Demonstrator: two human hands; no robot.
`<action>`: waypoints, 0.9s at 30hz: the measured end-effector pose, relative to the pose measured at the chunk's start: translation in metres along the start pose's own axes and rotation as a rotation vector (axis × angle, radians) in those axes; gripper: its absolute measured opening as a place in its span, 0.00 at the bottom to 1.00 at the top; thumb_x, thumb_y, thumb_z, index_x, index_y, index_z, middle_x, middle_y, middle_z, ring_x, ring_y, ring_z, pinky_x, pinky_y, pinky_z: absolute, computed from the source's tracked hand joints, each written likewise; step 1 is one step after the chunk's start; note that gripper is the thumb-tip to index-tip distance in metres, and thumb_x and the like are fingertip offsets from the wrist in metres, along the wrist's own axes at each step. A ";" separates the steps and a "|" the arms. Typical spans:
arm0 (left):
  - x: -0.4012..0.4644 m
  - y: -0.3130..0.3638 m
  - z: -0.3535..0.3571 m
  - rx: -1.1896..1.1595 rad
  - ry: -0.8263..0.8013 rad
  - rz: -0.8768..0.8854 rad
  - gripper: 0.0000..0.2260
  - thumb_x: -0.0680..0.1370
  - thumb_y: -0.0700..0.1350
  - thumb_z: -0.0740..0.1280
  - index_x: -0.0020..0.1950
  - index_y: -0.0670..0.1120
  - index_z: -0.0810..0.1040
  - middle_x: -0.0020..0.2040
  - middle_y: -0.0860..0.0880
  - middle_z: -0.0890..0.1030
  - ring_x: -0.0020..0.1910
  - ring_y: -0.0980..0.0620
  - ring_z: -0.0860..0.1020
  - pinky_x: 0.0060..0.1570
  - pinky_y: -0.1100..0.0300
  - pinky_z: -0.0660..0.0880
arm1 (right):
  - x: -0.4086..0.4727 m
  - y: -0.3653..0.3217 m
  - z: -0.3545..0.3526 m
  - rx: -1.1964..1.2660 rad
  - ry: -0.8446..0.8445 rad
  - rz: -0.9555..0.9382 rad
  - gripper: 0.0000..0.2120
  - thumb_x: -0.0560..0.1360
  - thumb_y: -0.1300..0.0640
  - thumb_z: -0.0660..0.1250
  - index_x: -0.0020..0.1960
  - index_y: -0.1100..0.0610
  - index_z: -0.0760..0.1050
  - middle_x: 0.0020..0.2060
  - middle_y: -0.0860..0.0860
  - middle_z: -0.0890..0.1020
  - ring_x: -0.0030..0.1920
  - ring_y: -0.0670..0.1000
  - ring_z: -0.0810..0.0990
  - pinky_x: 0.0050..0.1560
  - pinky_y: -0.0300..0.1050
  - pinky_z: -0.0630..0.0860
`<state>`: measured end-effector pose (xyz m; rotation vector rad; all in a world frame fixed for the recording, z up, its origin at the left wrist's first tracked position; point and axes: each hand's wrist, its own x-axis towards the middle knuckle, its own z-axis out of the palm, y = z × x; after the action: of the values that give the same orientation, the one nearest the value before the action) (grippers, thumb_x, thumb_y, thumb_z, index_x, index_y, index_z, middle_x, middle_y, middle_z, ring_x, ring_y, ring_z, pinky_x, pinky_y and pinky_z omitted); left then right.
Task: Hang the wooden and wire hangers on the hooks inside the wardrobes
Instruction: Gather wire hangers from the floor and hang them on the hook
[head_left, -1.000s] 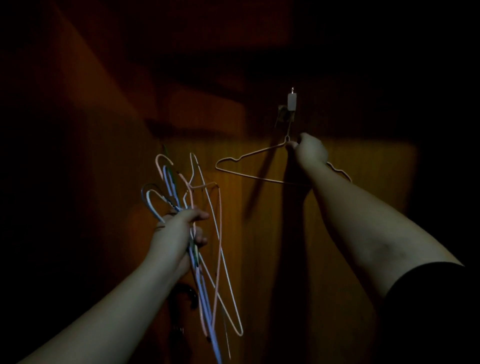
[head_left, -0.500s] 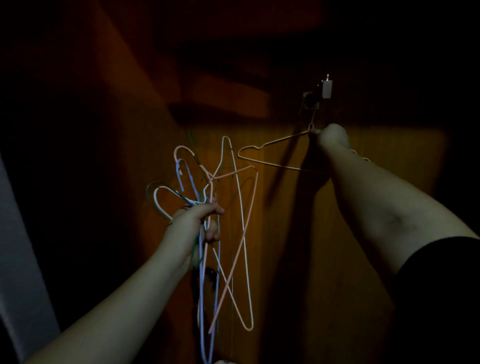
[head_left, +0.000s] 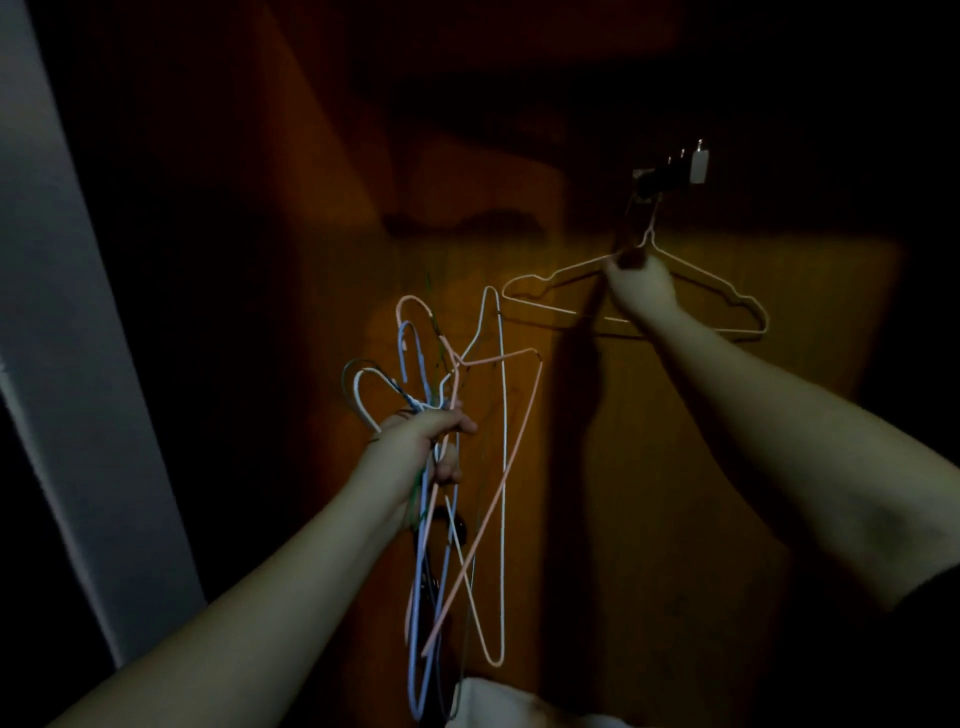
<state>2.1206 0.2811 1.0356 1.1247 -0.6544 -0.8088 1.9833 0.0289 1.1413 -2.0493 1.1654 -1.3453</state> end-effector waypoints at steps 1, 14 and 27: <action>-0.002 -0.001 -0.003 0.001 -0.020 -0.003 0.05 0.78 0.35 0.65 0.43 0.39 0.78 0.58 0.42 0.77 0.17 0.53 0.63 0.22 0.63 0.66 | -0.013 -0.004 0.009 -0.022 -0.029 -0.050 0.14 0.82 0.52 0.60 0.62 0.57 0.74 0.49 0.52 0.79 0.47 0.52 0.79 0.45 0.44 0.76; -0.025 -0.019 -0.028 0.130 -0.183 -0.081 0.06 0.79 0.34 0.63 0.43 0.36 0.76 0.54 0.41 0.77 0.15 0.54 0.61 0.19 0.65 0.64 | -0.170 -0.010 0.061 -0.078 -0.355 -0.373 0.13 0.80 0.44 0.61 0.52 0.52 0.77 0.44 0.43 0.74 0.45 0.42 0.73 0.48 0.42 0.69; -0.023 -0.022 -0.022 0.328 -0.328 -0.024 0.13 0.80 0.44 0.65 0.39 0.39 0.82 0.28 0.42 0.70 0.19 0.52 0.65 0.26 0.61 0.68 | -0.181 -0.008 0.043 -0.084 -0.430 -0.323 0.11 0.79 0.44 0.63 0.50 0.53 0.74 0.44 0.48 0.79 0.45 0.48 0.77 0.47 0.48 0.75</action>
<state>2.1203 0.3072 1.0067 1.3076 -1.0789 -0.9389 1.9928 0.1780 1.0307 -2.5059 0.7364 -0.9186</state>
